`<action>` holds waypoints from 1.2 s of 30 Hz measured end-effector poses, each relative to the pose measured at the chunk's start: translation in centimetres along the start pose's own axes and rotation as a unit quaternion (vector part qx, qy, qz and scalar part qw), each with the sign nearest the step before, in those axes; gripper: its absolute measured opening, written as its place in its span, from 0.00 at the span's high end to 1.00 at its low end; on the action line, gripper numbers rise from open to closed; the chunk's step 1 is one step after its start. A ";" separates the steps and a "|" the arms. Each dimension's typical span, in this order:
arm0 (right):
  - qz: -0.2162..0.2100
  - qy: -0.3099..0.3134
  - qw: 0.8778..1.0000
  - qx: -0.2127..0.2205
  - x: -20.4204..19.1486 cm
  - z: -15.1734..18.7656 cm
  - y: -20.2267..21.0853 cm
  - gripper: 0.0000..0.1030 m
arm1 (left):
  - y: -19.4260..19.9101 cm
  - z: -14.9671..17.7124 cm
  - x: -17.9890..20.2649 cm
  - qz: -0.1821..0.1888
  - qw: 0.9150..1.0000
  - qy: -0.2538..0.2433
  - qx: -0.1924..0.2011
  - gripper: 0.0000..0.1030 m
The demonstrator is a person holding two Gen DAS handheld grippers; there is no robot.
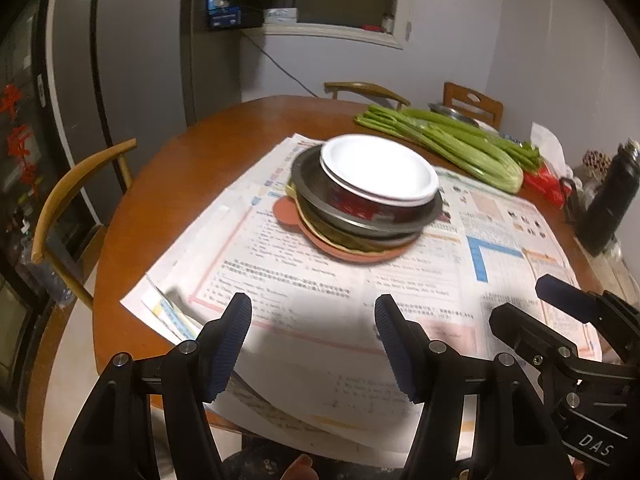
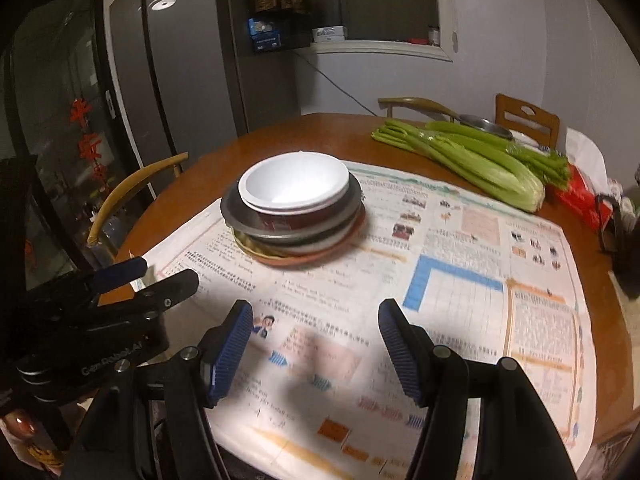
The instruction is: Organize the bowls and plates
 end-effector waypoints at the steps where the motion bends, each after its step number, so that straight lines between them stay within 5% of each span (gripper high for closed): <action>1: 0.001 -0.001 1.000 0.000 0.1 0.2 0.1 0.37 | -0.1 0.2 0.2 0.003 1.000 -0.002 -0.005 0.36; 36: 0.001 -0.013 1.000 0.003 0.2 2.2 1.4 0.37 | 1.0 1.1 0.9 0.006 1.000 -0.022 -0.013 0.36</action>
Point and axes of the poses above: each gripper's, at about its wrist camera, not at the fingertips, and y roughly against the way its jaws point, x to its right, z to its underside, the point moved 6 cm from there along -y, roughly the way its jaws point, and after that the axes turned 7 degrees about -y, right-handed, at the moved point
